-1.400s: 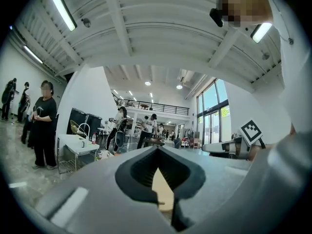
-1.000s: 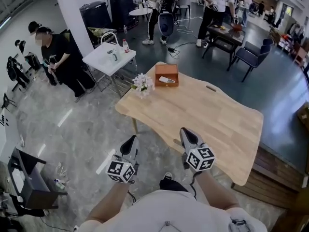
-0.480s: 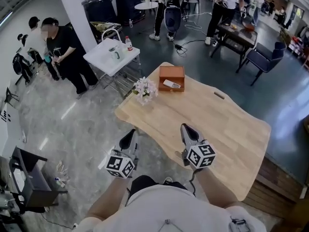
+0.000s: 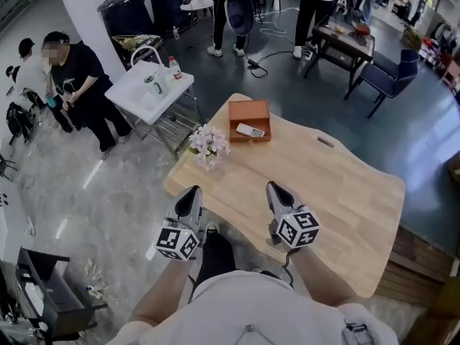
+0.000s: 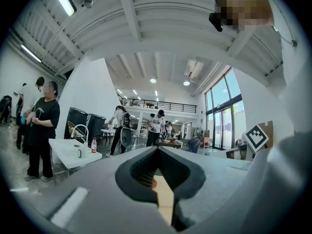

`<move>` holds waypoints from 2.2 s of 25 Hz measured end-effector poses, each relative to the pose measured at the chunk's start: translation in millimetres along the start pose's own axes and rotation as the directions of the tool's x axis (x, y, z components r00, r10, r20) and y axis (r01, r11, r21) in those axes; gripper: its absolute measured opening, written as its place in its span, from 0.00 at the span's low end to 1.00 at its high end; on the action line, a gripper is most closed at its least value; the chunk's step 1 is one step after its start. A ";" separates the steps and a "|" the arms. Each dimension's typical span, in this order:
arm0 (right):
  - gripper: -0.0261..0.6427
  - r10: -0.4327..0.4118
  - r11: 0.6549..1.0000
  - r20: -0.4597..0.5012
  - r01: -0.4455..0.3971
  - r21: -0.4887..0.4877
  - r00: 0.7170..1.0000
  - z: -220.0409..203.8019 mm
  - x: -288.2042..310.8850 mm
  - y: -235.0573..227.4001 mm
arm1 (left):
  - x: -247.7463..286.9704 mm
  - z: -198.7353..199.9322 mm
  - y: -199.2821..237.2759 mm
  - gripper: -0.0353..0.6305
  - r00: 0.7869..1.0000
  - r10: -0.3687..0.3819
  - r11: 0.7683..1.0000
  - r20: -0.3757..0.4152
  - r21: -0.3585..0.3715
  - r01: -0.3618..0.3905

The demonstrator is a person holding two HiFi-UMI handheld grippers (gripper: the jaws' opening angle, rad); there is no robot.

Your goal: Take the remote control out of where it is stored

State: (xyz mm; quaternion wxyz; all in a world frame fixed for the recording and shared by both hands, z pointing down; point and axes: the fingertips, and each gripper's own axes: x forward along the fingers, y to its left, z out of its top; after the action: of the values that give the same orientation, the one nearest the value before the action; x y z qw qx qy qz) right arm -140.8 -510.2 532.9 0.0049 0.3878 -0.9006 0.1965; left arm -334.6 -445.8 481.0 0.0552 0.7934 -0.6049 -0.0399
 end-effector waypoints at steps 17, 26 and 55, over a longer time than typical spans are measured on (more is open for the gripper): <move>0.08 -0.390 0.920 0.074 0.385 0.072 0.918 53.9 131.5 -42.0 | 220.3 21.5 124.7 0.05 0.914 -0.401 0.916 -0.065 -0.019 0.400; 0.08 -0.484 0.871 0.027 0.478 0.116 0.875 43.4 141.1 -93.9 | 304.5 -12.7 112.8 0.05 0.863 -0.491 0.871 -0.119 -0.034 0.491; 0.08 -0.549 0.791 -0.187 0.579 0.199 0.815 -64.4 132.7 -212.3 | 473.3 -424.4 96.1 0.45 0.121 -0.084 -0.040 -0.989 0.125 0.991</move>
State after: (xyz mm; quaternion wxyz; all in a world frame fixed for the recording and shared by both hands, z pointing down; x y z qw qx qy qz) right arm -94.1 -711.7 688.0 0.0691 0.6239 -0.7100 0.3191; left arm -245.8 -910.7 916.1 -0.1393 0.7753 0.0738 0.6116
